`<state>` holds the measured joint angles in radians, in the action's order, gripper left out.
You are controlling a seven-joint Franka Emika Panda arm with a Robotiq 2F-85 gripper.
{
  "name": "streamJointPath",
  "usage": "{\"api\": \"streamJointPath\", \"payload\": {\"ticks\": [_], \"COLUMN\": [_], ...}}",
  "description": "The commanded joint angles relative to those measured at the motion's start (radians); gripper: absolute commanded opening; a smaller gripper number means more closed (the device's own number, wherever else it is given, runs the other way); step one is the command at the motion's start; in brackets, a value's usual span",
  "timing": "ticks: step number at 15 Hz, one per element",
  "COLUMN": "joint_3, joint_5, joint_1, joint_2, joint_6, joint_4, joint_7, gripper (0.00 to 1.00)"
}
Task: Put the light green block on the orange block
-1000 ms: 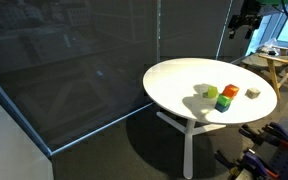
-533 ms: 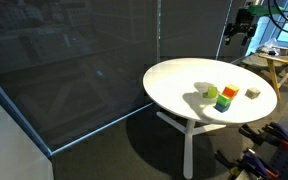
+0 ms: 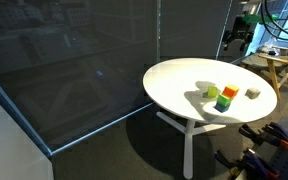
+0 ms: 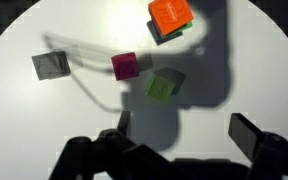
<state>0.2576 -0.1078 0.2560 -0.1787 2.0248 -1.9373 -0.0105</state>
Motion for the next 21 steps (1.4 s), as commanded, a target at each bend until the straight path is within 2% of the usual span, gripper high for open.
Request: {"api": "streamJointPath", "payload": {"ticks": [1, 21], "joint_3": [-0.005, -0.012], "joint_5": [-0.008, -0.019], "joint_1": [0.009, 0.017], "joint_2": [-0.039, -0.163], "joint_6": [0.026, 0.069], "joint_4": [0.023, 0.028], "joint_7": [-0.019, -0.042], "gripper": [1.0, 1.0]}}
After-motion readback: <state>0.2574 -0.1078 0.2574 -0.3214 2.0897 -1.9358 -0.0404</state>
